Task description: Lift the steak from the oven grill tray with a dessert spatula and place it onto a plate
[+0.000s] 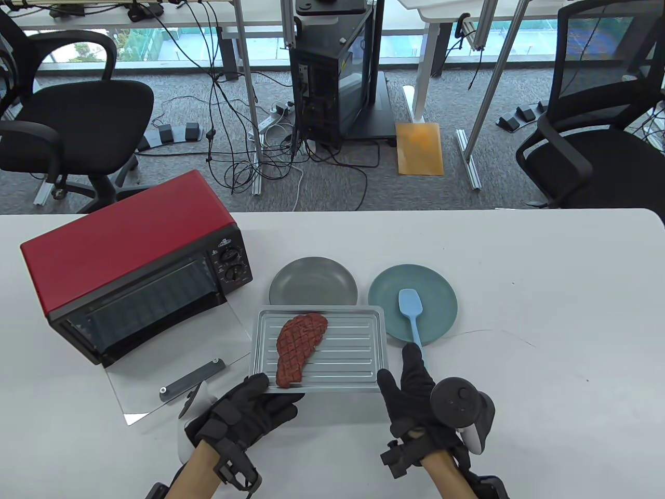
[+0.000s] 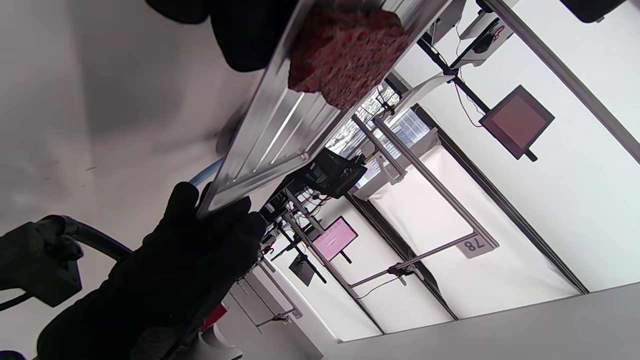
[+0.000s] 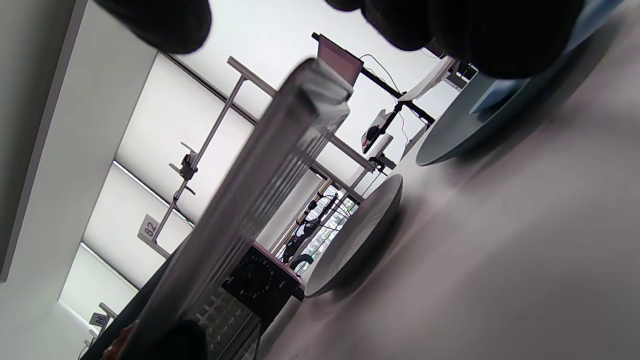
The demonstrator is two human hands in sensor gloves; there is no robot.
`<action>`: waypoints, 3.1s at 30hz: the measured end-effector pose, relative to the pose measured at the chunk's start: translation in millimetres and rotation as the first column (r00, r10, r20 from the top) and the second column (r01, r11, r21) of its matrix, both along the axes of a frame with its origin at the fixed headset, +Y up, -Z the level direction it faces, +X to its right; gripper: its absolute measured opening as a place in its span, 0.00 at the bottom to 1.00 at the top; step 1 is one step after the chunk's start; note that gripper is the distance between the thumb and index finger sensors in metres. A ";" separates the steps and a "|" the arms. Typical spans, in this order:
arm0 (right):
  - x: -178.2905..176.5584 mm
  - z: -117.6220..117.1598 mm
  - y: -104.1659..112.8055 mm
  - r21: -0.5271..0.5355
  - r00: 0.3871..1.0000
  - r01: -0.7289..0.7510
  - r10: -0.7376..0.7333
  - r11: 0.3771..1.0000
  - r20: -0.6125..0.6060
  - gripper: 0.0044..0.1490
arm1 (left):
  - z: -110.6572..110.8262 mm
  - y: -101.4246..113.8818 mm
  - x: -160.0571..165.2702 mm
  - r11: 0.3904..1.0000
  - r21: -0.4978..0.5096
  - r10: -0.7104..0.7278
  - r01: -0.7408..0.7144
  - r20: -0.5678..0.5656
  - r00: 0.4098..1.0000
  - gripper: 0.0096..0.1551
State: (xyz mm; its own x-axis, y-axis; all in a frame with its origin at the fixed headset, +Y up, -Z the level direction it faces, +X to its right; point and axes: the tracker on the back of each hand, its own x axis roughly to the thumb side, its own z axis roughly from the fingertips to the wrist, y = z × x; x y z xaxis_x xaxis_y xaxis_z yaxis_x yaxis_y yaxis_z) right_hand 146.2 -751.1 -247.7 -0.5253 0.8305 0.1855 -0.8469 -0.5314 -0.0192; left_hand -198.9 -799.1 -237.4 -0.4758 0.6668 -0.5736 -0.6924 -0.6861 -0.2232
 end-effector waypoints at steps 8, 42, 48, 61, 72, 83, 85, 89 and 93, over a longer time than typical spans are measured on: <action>2.0 -3.0 -6.8 -0.048 0.991 0.131 -0.131 0.990 0.010 0.51 | 2.7 -1.4 10.0 0.999 0.034 0.006 -0.008 0.053 0.999 0.23; 30.5 3.7 14.6 -0.051 0.938 0.340 -0.335 0.939 0.090 0.35 | 1.2 57.7 -8.0 0.350 0.488 -0.753 0.800 -0.361 0.550 0.39; 36.1 2.8 15.9 -0.060 0.933 0.355 -0.349 0.933 0.093 0.35 | 11.2 70.9 -4.3 -0.185 0.386 -0.789 0.904 -0.606 0.098 0.39; 29.4 -2.6 2.2 -0.141 0.950 0.308 -0.311 0.941 0.002 0.35 | 15.8 67.2 2.2 -0.548 0.306 -0.741 0.779 -0.610 -0.281 0.42; 18.8 -3.7 -13.7 -0.213 0.966 0.246 -0.257 0.946 -0.030 0.36 | 12.7 68.4 -8.3 -0.538 0.270 -0.752 0.798 -0.582 -0.309 0.43; 12.2 -5.4 -30.8 -0.282 0.976 0.193 -0.213 0.940 -0.045 0.34 | 12.5 70.1 -10.2 -0.530 0.264 -0.754 0.806 -0.581 -0.306 0.43; 11.4 -5.5 -33.6 -0.296 0.975 0.195 -0.218 0.935 -0.046 0.34 | 12.5 70.3 -10.5 -0.530 0.262 -0.754 0.806 -0.581 -0.307 0.44; 9.2 -5.4 -37.3 -0.313 0.977 0.182 -0.208 0.932 -0.052 0.34 | 12.6 70.8 -11.1 -0.528 0.258 -0.754 0.809 -0.581 -0.307 0.43; 8.4 -5.5 -38.0 -0.319 0.978 0.174 -0.201 0.932 -0.053 0.34 | 12.5 70.9 -11.5 -0.525 0.259 -0.756 0.811 -0.579 -0.305 0.44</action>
State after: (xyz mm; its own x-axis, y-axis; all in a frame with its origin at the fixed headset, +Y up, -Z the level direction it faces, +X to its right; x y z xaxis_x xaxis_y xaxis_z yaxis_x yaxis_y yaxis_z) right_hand 154.6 -789.0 -253.2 -0.3479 0.9356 -0.0609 -0.9232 -0.3305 0.1962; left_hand -210.4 -728.2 -224.9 0.9723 0.2338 0.0051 -0.2337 0.9710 0.0509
